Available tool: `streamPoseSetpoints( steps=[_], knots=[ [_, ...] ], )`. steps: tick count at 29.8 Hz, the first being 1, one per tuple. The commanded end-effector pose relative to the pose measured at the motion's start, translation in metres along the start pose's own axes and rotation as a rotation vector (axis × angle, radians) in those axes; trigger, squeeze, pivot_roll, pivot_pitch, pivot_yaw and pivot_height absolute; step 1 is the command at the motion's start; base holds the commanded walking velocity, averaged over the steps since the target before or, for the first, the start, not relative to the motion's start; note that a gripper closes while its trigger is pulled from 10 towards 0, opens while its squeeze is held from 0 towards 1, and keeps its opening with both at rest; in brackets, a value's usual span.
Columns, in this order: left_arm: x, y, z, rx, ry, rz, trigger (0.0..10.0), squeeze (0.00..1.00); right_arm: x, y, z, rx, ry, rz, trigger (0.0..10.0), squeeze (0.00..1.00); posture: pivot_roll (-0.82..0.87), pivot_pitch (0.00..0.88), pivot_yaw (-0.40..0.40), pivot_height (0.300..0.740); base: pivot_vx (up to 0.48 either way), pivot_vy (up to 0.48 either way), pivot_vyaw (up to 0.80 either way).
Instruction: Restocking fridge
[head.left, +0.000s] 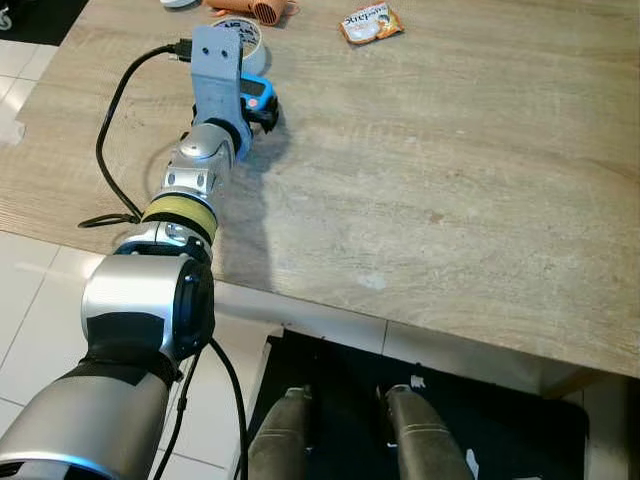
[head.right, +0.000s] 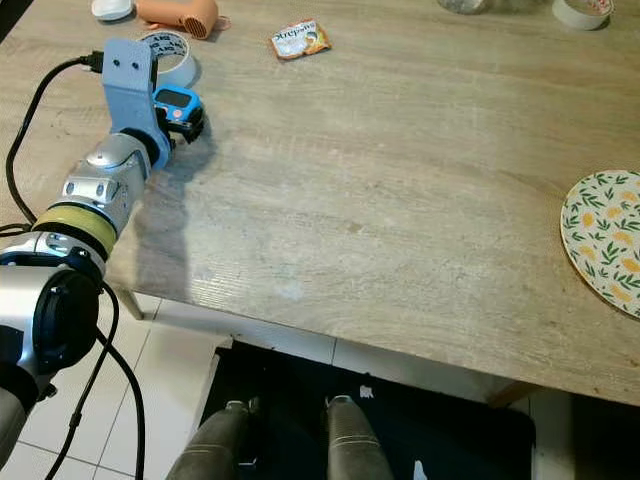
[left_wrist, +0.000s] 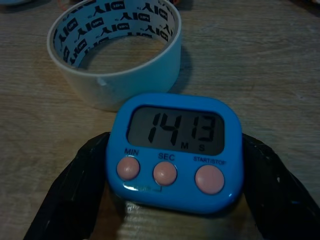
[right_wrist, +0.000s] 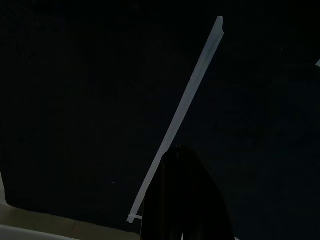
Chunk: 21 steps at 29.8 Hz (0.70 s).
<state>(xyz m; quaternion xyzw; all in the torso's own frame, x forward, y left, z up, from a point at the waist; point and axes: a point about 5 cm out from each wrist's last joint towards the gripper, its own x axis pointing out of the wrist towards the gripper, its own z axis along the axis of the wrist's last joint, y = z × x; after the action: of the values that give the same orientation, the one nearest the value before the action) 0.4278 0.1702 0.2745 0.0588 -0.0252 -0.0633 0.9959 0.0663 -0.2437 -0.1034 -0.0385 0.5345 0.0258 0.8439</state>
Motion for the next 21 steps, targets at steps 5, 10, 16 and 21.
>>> streamPoseSetpoints(
  steps=[5,10,16,21],
  knots=[
    [0.0,-0.01,-0.017,-0.009,0.062,-0.036,0.0,0.0,-0.005,0.001,-0.017,0.02,0.05,-0.005,10.0,0.0,-0.14,0.467,0.05,0.74,0.0,0.0,0.0],
    [0.0,-0.011,-0.017,-0.009,0.058,-0.04,0.0,0.0,-0.005,0.003,-0.018,0.025,0.054,-0.008,10.0,0.0,-0.14,0.462,0.055,0.74,0.0,0.0,0.0],
    [0.0,-0.011,-0.01,-0.014,0.011,-0.04,1.9,0.0,-0.004,0.004,-0.018,0.03,0.054,-0.009,10.0,0.0,-0.13,0.459,0.056,0.74,0.0,0.0,0.0],
    [0.0,-0.009,0.011,-0.04,-0.129,-0.042,3.6,0.0,-0.003,0.004,-0.017,0.033,0.052,-0.012,10.0,0.0,-0.14,0.455,0.054,0.74,0.0,0.0,0.0]
  ],
)
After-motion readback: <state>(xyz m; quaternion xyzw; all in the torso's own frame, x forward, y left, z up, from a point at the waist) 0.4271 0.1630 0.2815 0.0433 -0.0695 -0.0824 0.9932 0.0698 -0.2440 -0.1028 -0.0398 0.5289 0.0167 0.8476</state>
